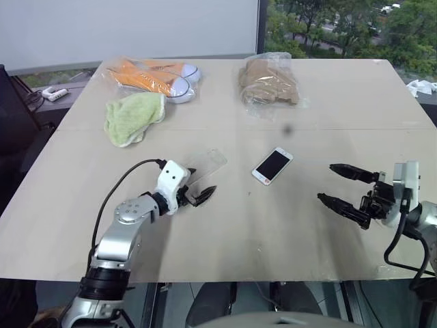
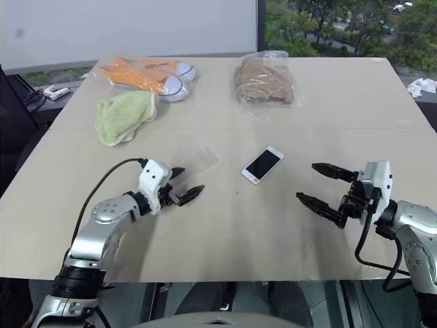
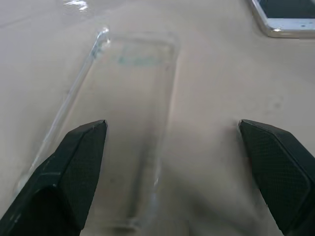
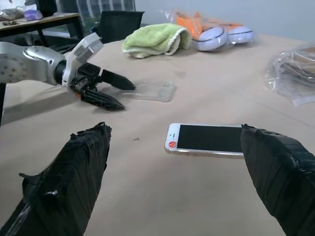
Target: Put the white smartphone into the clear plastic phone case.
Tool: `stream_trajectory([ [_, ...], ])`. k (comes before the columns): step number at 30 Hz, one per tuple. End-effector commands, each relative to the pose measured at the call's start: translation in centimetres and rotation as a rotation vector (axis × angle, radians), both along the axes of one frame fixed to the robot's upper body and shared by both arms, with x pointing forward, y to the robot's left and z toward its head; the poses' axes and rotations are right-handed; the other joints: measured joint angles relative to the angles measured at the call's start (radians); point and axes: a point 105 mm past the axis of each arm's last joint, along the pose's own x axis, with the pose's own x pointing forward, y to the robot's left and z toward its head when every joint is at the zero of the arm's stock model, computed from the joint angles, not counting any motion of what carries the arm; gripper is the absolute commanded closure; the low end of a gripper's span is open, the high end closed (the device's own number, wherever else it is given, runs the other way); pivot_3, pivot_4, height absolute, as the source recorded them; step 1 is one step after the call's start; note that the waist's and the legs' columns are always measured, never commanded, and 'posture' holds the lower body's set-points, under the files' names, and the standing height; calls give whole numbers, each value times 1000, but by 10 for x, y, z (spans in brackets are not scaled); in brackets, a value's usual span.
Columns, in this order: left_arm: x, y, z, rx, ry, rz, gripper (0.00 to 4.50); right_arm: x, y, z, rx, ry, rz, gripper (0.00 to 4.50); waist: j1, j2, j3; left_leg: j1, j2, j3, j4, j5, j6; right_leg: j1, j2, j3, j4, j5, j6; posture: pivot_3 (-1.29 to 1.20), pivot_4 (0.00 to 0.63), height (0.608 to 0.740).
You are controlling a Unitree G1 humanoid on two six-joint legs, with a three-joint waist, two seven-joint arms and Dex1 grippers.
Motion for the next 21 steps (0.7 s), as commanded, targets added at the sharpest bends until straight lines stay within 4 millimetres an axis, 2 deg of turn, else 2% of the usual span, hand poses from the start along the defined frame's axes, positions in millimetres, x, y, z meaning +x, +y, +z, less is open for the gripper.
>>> stream_trajectory([
  [1,-4,9,-17,37,102,19,329,-3,-1,12,7,-56,-1,0,-2,0,-1,0,0,0,0,0,0,0,0,0,0,0,0,0,150,740],
  [4,-5,11,-21,41,136,20,1237,-3,0,12,6,-59,2,0,-4,1,-1,1,0,1,0,0,1,0,0,1,1,0,0,0,150,740],
  [7,-4,12,-22,54,141,19,2723,-2,0,12,6,-62,4,0,-2,1,-1,1,0,1,0,0,0,0,0,1,1,0,0,0,150,740],
  [8,-4,12,-21,56,138,19,3068,-1,0,12,6,-63,5,0,-2,1,-1,1,0,1,0,0,0,0,0,1,1,0,0,0,150,740],
  [10,-2,13,-19,57,124,18,4122,-1,0,12,3,-64,6,0,-2,1,-1,1,0,1,0,0,0,0,0,1,1,0,0,0,150,740],
  [11,-2,12,-17,55,114,13,4467,-1,0,12,2,-63,6,0,-2,1,-1,1,0,1,0,0,0,0,0,1,1,0,0,0,150,740],
  [14,-3,7,-7,21,81,-21,4467,-1,-1,11,0,-63,5,0,-2,1,-1,2,0,1,0,0,0,0,0,1,2,0,0,0,150,740],
  [18,-16,-26,16,-43,29,-213,4467,0,-1,10,-7,-60,1,0,-2,1,-1,1,0,1,0,0,0,0,0,1,1,0,0,0,150,740],
  [21,-36,-50,27,-66,25,-393,4467,0,-6,4,-18,-36,-15,0,1,0,-1,-1,0,0,0,0,0,0,0,1,0,0,0,0,150,740],
])
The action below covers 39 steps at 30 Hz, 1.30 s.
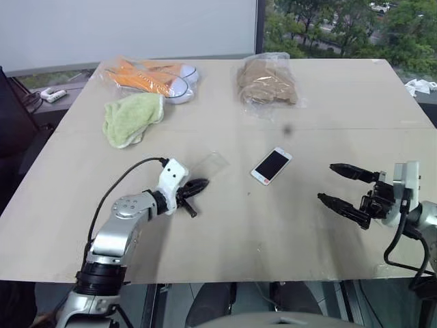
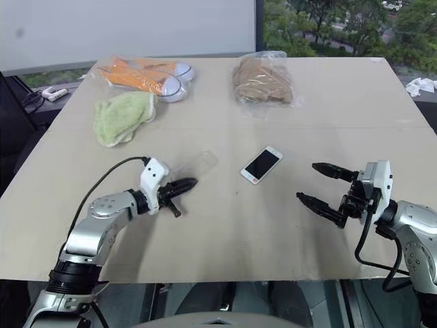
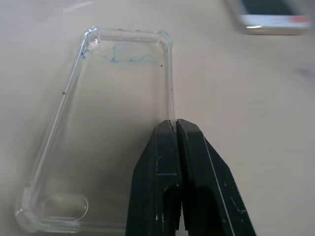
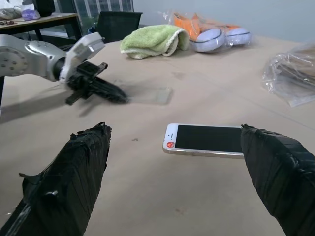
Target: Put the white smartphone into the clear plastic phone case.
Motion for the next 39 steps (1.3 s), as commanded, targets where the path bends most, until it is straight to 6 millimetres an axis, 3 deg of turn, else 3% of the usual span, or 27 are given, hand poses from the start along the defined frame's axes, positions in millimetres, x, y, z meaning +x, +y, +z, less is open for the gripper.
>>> stream_trajectory([
  [1,-23,-30,23,-40,-48,-227,4467,-1,-5,3,-10,-25,-11,0,1,0,0,0,0,0,0,0,0,0,0,0,0,0,0,0,150,740],
  [6,-46,-48,22,-34,5,-432,4467,-16,-13,-18,-109,48,24,0,-1,0,0,0,0,0,0,0,0,0,0,0,0,0,0,0,150,740],
  [11,-49,-53,20,-8,11,-533,4467,-36,-15,-34,-230,108,100,0,-1,0,0,0,0,0,0,-2,4,0,0,0,0,0,0,0,150,740],
  [23,-42,-60,12,102,-4,-644,4467,-40,-5,-17,-217,67,107,0,-1,-1,1,0,0,0,1,0,0,0,1,0,0,0,0,0,150,740],
  [26,-43,-60,12,101,2,-649,3682,-38,-4,-12,-205,56,103,0,-1,-1,1,0,0,0,1,0,1,0,1,0,0,0,0,0,150,740],
  [34,-40,-51,16,111,-19,-617,16,-31,-3,-7,-193,46,103,0,-2,-1,1,0,0,0,1,0,1,0,1,0,0,0,0,0,150,740],
  [39,-33,-25,31,93,-50,-502,16,-12,-6,-8,-206,50,33,0,-7,-1,1,0,0,0,1,0,1,0,1,0,1,0,0,0,150,740],
])
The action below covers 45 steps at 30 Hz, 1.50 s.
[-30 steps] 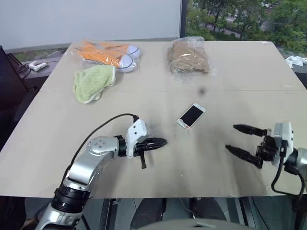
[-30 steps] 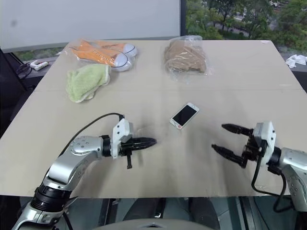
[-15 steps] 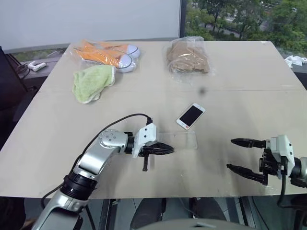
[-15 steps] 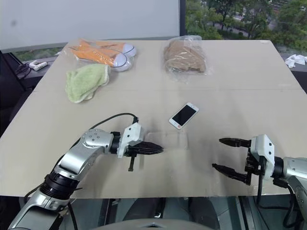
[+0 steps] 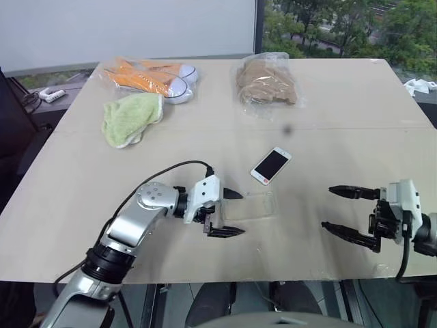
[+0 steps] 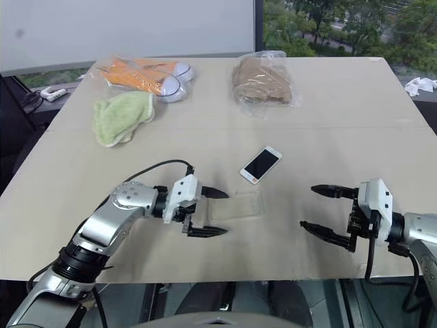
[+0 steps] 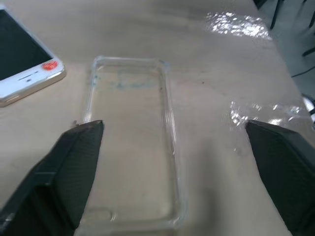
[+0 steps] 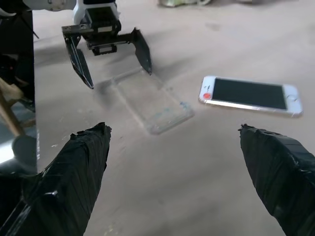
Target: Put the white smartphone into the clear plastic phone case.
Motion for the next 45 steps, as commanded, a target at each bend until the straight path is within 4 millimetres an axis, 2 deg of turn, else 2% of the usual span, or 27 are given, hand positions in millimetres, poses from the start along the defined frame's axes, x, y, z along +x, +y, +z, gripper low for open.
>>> stream_trajectory([
  [1,2,23,24,-54,-46,96,16,22,-7,3,-27,-25,-116,0,-2,0,0,0,0,0,0,0,0,0,0,0,0,0,0,0,150,740],
  [2,2,29,29,-73,-41,131,16,37,-13,2,-75,-62,-193,0,-6,-1,0,0,0,0,0,0,0,0,0,0,0,0,0,0,150,740],
  [4,2,40,37,-98,-29,192,16,54,-18,-1,-138,-81,-250,0,-11,-1,1,0,0,0,0,0,0,0,0,0,0,0,0,0,150,740],
  [6,1,49,43,-109,-40,226,16,61,-15,-1,-152,-88,-226,0,-6,-1,1,0,0,0,0,0,-1,0,0,0,0,0,0,0,150,740],
  [9,1,81,48,-69,-28,311,16,75,1,-10,-251,-104,-56,0,-12,-1,2,0,1,0,0,0,-1,0,0,-1,0,0,0,0,150,740],
  [12,1,93,51,-52,-40,359,16,106,13,-6,-302,-171,-20,0,-25,-1,5,0,0,0,0,0,-1,0,0,-1,0,0,0,0,150,740],
  [15,-2,95,54,-66,-45,387,16,134,34,5,-258,-174,-2,0,-29,-2,6,1,0,1,0,0,-1,0,0,0,0,0,0,0,150,740],
  [18,-5,97,57,-76,-61,415,16,154,63,14,-215,-145,41,0,-31,-2,7,-2,1,1,-1,1,-1,-5,1,1,1,0,0,0,150,740],
  [22,-10,98,58,-70,-56,421,16,178,85,2,-260,-3,-17,0,-26,-2,7,-12,1,1,0,1,-2,-16,1,0,3,0,0,0,150,740],
  [27,-13,95,62,-89,-64,419,16,198,112,-5,-381,6,-78,0,-27,-1,7,-15,-1,0,1,1,-2,-18,0,-1,2,0,0,0,150,740],
  [29,-15,91,64,-105,-56,406,16,200,120,-10,-402,87,-104,0,-33,-1,7,-15,-1,0,1,2,-3,-18,0,-1,3,0,0,0,150,740],
  [31,-17,90,64,-105,-44,393,16,193,124,-19,-397,239,-83,0,-38,-1,7,-15,-1,0,1,2,-4,-18,0,-1,4,0,-1,0,150,740],
  [35,-19,92,62,-97,-26,383,16,190,103,-32,-444,418,-143,0,-38,-1,6,-15,-1,-1,1,2,-4,-18,0,-2,4,0,-1,0,150,740],
  [39,-20,93,60,-91,-15,374,16,172,80,-41,-537,523,-61,0,-23,-1,6,-15,-2,-2,1,2,-3,-18,-1,-3,3,0,-1,0,150,740],
  [45,-18,94,56,-81,-11,364,16,151,58,-39,-564,587,9,0,-19,-1,5,-15,-2,-3,1,2,-3,-17,-1,-4,3,0,-1,0,150,740],
])
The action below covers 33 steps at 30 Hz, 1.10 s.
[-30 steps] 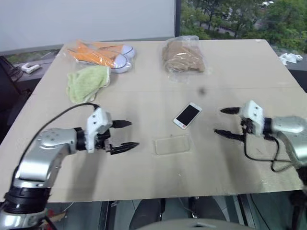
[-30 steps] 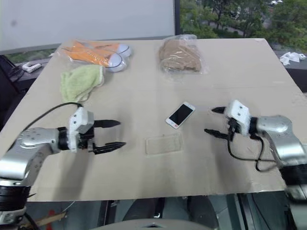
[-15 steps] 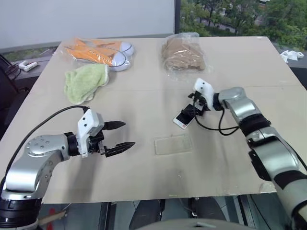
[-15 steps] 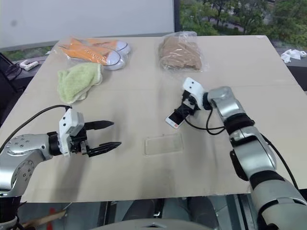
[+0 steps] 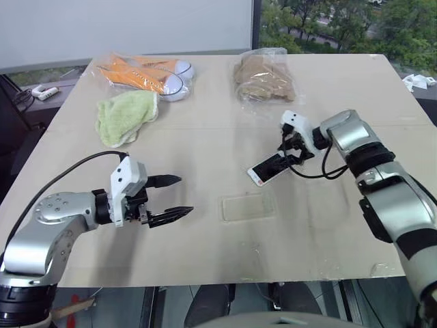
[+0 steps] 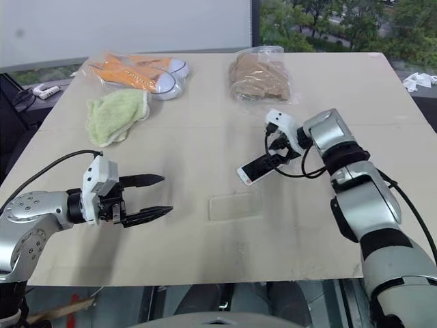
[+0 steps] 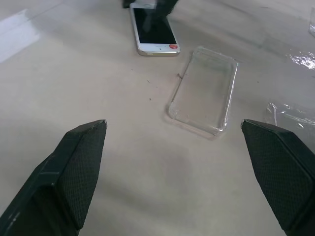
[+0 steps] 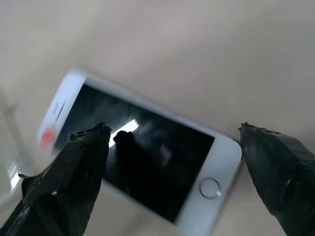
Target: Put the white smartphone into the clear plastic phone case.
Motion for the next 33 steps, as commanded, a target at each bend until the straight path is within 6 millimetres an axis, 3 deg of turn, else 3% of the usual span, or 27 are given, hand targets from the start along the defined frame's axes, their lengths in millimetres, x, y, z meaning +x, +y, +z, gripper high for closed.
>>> stream_trajectory([
  [1,0,1,6,16,-31,-18,16,-20,-25,-24,-65,137,-19,0,0,0,0,0,0,0,0,0,0,0,0,0,0,0,0,0,150,740],
  [3,1,1,5,18,-31,-20,16,-25,-28,-23,-66,137,-9,0,0,0,0,0,0,0,0,0,0,0,0,0,0,0,0,0,150,740],
  [7,2,1,3,20,-25,-27,16,-44,-33,-21,-92,-54,192,0,10,-1,-1,0,0,-1,0,0,0,0,0,-1,0,0,0,0,150,740],
  [13,4,0,1,18,-28,-37,16,-32,-21,-24,-91,-292,158,0,-9,-3,-2,1,0,0,0,0,0,0,0,0,1,0,0,0,150,740],
  [26,2,-3,0,18,-29,-55,16,-25,-9,-37,6,-229,77,0,-37,-9,-5,7,3,4,0,1,-1,2,2,5,4,1,-2,0,150,740],
  [30,1,-3,-1,22,-27,-58,16,-21,-7,-44,0,-215,77,0,-39,-9,-6,19,4,9,-2,0,0,11,3,9,6,2,-2,0,150,740],
  [33,1,-3,-1,23,-28,-57,0,-20,-4,-44,23,-203,76,911,-39,-9,-6,22,6,9,-2,-2,3,14,4,9,6,3,-4,0,150,740],
])
